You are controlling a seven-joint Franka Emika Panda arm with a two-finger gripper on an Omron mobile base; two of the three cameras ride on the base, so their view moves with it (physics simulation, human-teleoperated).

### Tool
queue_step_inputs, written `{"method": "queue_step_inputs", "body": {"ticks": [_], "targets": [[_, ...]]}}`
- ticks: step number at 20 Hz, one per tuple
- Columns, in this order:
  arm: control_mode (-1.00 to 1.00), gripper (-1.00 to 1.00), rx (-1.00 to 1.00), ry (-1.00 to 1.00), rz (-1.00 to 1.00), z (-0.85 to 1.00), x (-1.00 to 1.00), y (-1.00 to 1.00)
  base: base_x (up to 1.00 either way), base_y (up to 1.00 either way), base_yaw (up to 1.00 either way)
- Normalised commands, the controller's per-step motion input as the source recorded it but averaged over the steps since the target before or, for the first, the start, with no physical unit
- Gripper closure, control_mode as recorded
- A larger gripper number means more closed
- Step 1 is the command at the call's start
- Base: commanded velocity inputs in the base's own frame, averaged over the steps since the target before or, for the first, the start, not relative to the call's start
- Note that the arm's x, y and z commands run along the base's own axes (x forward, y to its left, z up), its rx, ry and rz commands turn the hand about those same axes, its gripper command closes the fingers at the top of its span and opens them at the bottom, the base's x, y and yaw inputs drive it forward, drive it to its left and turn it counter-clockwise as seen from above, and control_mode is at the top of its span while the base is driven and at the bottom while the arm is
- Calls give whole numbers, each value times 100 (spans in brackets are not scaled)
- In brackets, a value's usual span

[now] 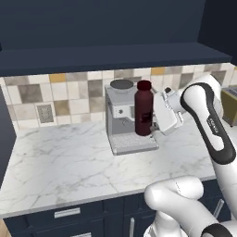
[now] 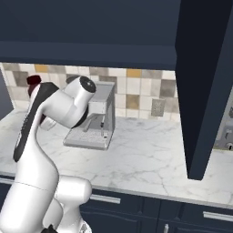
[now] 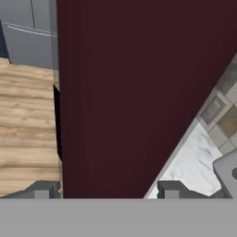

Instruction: Pick the juice from the counter and place it in the open cabinet.

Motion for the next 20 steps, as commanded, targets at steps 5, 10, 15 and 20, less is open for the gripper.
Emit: {"method": "queue_step_inputs", "body": {"ticks": [5, 10, 15, 20], "targets": [[-100, 100, 0, -3, -19, 24, -21, -18, 0, 0, 0], [-100, 100, 6, 12, -54, 92, -2, -27, 0, 0, 0], [-100, 100, 0, 3, -65, 98, 0, -12, 0, 0, 0], [-100, 100, 0, -1, -70, 76, -3, -21, 0, 0, 0]]}}
